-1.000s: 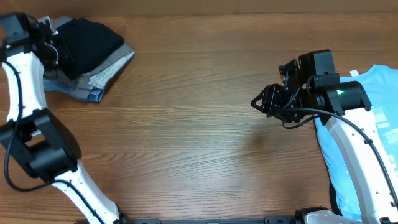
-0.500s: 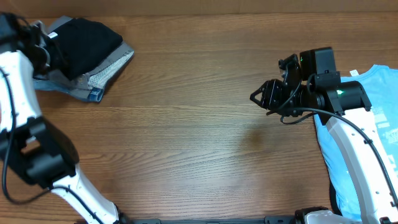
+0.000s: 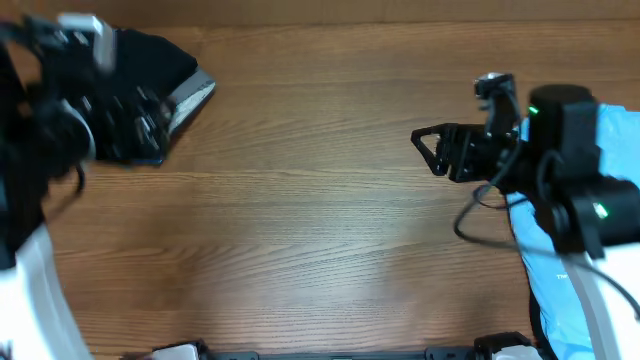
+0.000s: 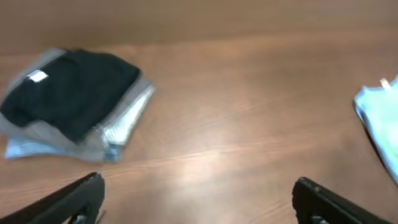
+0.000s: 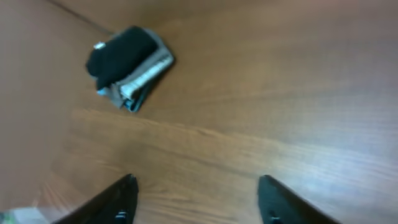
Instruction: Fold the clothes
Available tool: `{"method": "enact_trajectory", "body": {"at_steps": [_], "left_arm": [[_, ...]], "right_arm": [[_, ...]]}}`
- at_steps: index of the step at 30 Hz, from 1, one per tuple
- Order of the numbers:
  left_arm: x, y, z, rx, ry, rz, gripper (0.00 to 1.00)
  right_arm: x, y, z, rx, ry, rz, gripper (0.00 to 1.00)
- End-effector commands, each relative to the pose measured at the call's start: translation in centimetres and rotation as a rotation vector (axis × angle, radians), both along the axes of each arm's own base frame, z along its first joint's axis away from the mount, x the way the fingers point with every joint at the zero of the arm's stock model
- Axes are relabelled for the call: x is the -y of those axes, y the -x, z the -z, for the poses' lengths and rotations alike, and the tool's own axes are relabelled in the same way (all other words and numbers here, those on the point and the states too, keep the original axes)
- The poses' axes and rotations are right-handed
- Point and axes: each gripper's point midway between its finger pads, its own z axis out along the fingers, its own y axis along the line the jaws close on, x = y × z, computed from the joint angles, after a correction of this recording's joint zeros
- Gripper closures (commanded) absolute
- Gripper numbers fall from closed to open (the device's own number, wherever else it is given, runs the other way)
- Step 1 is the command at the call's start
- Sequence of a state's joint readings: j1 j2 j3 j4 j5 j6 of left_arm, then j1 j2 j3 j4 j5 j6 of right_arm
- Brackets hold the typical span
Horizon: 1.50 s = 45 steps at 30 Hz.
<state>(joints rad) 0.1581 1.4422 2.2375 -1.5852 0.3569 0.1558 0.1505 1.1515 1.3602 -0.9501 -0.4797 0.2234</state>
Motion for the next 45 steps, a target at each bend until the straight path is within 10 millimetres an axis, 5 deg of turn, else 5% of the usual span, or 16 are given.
{"method": "enact_trajectory", "body": {"at_steps": [1,4,9,16,35,38,41,45], "left_arm": [[0.6,2.4,0.7,-0.05,-0.053,-0.032,0.0],[1.6,4.7,0.6,-0.067,-0.045,-0.064,0.0],[2.6,7.9,1.1,-0.071,0.0,-0.109,0.0],[1.9,12.1,5.7,-0.156,-0.035,-0.111,0.0],[2.0,12.0,7.2,-0.209,-0.042,-0.112,0.0],[2.0,12.0,7.2,-0.209,-0.042,-0.112,0.0],[2.0,12.0,7.2,-0.209,-0.042,-0.112,0.0],[2.0,12.0,7.2,-0.209,-0.042,-0.112,0.0]], "right_arm": [[0.4,1.7,-3.7,0.142,0.015,-0.012,0.18],[0.6,3.2,-4.8,0.178,0.007,-0.015,0.0],[0.8,4.7,-5.3,0.189,0.006,-0.014,0.0],[1.0,5.5,-3.2,0.088,0.02,-0.016,0.0],[1.4,4.4,0.9,-0.086,0.08,0.002,0.0],[3.6,3.4,0.6,0.012,0.194,0.085,0.0],[3.8,2.9,-1.9,0.275,0.273,0.035,0.0],[4.1,4.9,-2.0,0.496,0.344,-0.003,0.0]]}}
